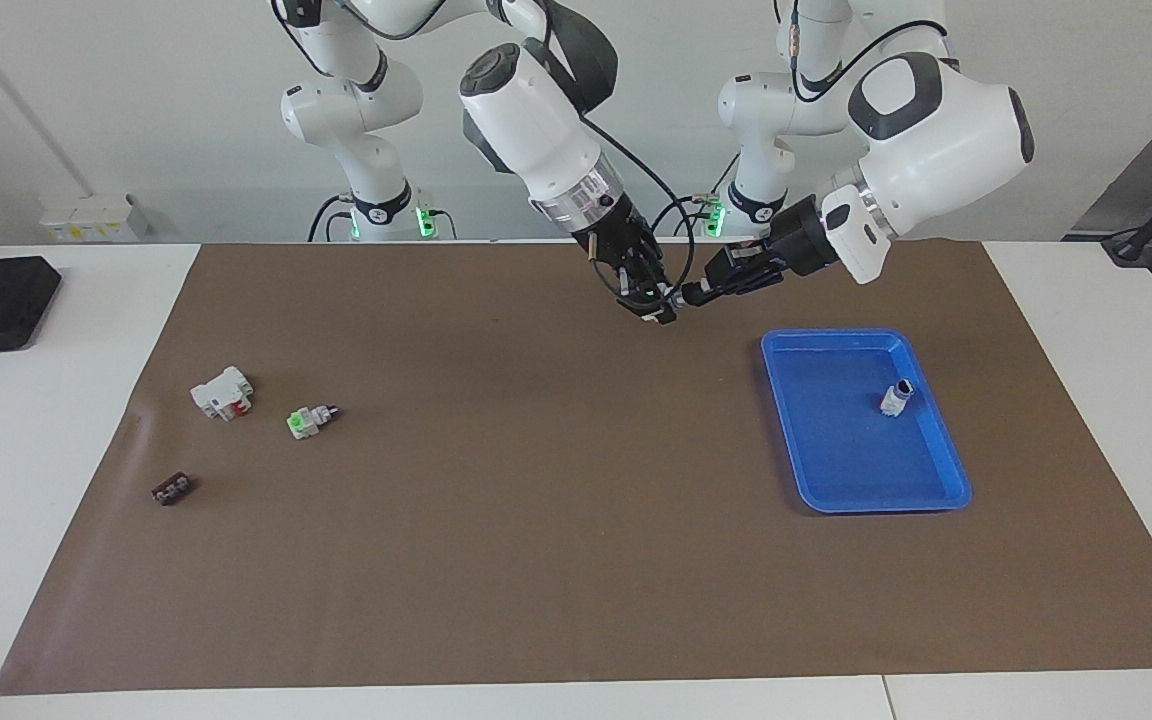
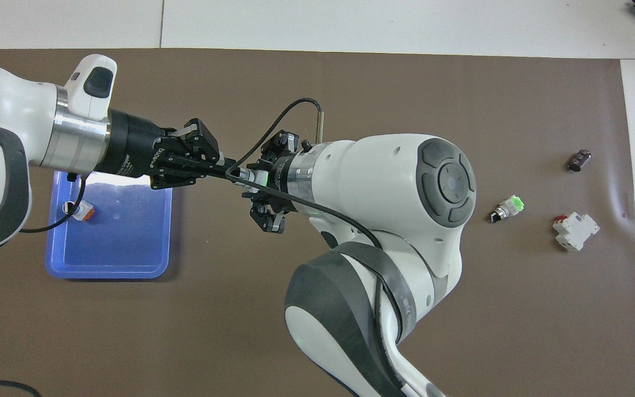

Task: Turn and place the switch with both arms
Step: 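Close the left gripper on the switch held by the right gripper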

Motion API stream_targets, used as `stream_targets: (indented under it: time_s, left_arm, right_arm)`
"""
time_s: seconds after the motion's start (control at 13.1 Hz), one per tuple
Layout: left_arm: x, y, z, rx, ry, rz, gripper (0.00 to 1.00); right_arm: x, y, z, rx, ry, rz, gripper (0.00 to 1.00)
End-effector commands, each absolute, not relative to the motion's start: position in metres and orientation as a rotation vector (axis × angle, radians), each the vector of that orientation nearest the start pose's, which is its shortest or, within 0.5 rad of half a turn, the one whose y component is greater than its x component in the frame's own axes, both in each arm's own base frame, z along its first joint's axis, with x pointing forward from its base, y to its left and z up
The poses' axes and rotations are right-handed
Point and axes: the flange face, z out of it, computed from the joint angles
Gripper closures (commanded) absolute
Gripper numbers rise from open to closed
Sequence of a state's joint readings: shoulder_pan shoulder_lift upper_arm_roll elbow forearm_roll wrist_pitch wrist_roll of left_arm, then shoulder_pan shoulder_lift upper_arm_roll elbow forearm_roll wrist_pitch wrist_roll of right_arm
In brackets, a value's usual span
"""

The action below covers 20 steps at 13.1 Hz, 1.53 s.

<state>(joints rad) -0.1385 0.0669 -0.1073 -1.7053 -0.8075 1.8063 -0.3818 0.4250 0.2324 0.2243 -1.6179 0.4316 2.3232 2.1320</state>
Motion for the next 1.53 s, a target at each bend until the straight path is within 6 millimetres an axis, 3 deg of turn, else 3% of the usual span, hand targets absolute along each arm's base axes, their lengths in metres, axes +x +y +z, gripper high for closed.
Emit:
stream_targets:
  time_s: [0.0, 0.92, 1.45]
  left_arm:
    - [0.552, -0.202, 0.570, 2.320, 0.392, -0.268, 0.99]
    - [0.547, -0.211, 0.570, 2.329, 0.408, -0.302, 1.00]
    - [0.558, -0.200, 0.587, 2.129, 1.067, -0.433, 1.00]
  right_arm:
    - [0.538, 0.399, 0.550, -1.667, 1.961, 0.469, 1.00]
    - [0.538, 0.399, 0.550, -1.668, 1.958, 0.467, 1.00]
    - [0.538, 0.399, 0.550, -1.668, 1.958, 0.467, 1.00]
